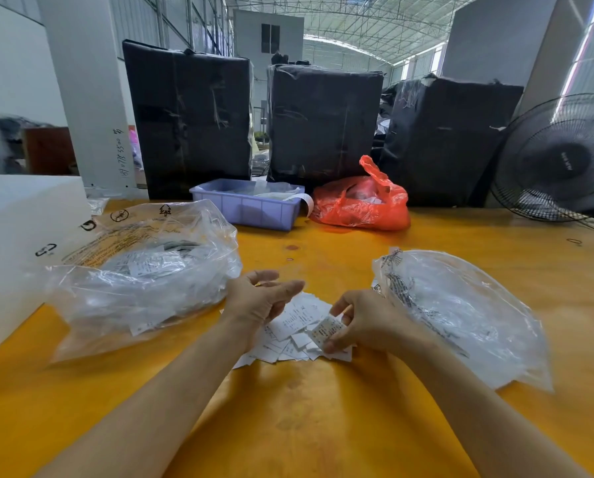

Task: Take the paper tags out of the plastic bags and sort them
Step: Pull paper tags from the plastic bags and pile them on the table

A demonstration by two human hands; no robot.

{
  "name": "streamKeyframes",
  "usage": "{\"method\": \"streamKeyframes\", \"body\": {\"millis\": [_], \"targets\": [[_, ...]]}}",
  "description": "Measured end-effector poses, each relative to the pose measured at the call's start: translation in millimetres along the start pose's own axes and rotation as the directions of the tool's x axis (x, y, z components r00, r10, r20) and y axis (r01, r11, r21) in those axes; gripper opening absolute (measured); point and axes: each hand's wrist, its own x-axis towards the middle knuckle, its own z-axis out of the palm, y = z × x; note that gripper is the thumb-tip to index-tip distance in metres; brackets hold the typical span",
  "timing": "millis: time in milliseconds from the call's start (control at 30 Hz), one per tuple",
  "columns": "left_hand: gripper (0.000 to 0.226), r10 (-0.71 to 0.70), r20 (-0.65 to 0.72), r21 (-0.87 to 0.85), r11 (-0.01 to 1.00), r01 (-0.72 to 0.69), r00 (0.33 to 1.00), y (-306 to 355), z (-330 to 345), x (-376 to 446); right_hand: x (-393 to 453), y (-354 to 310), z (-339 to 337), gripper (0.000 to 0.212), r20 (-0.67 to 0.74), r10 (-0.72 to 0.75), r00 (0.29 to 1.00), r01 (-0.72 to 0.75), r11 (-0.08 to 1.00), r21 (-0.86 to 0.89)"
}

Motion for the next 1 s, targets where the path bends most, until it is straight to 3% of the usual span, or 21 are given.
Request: {"method": "streamKeyframes", "body": {"millis": [200, 367, 400, 467, 533, 633, 733, 900, 1000], "targets": [[0.042, -0.063, 0.04, -0.056, 0.996, 0.065, 0.997, 0.8, 2.5, -1.2, -6.6, -2.3, -7.9, 0.023, 0.078, -0.059, 0.995, 0.022, 0.914, 0.405], [0.045, -0.054, 0.002, -0.044, 0.998, 0.054, 0.999, 1.2, 1.8, -0.4, -5.7, -7.3, -9.8, 0.015, -0.105, -0.039, 0.994, 0.101, 0.717, 0.69], [0.046, -0.048, -0.004, -0.039, 0.998, 0.048, 0.999, 1.2, 1.8, -0.6, -5.3, -7.7, -8.8, 0.013, -0.138, -0.04, 0.99, 0.121, 0.749, 0.652], [0.051, -0.035, -0.013, -0.032, 0.999, 0.034, 0.999, 0.4, 1.7, -0.9, -5.6, -6.9, -4.7, 0.015, -0.182, -0.088, 0.979, 0.156, 0.899, 0.408], [0.049, -0.027, -0.025, -0.032, 0.999, 0.026, 0.999, -0.8, 1.0, -0.4, -7.2, -7.0, 0.4, 0.023, -0.171, -0.193, 0.966, 0.225, 0.956, 0.189], [0.04, -0.026, -0.038, -0.032, 0.999, 0.025, 0.999, -2.0, -0.3, 1.2, -9.2, -11.3, 6.7, 0.043, -0.016, -0.388, 0.922, 0.388, 0.919, 0.074], [0.037, -0.024, -0.04, -0.051, 0.998, 0.022, 0.999, -1.9, -0.3, 1.2, -7.8, -14.2, 14.0, 0.056, 0.096, -0.519, 0.849, 0.527, 0.825, -0.204], [0.036, -0.023, -0.05, -0.046, 0.999, 0.02, 0.998, -1.9, -0.4, 1.5, -9.6, -14.0, 18.2, 0.025, 0.037, -0.572, 0.82, 0.558, 0.782, -0.28], [0.035, -0.026, -0.059, -0.056, 0.998, 0.023, 0.998, -2.1, -0.3, 1.3, -8.5, -14.5, 19.8, 0.021, -0.108, -0.528, 0.842, 0.499, 0.84, -0.215]]}}
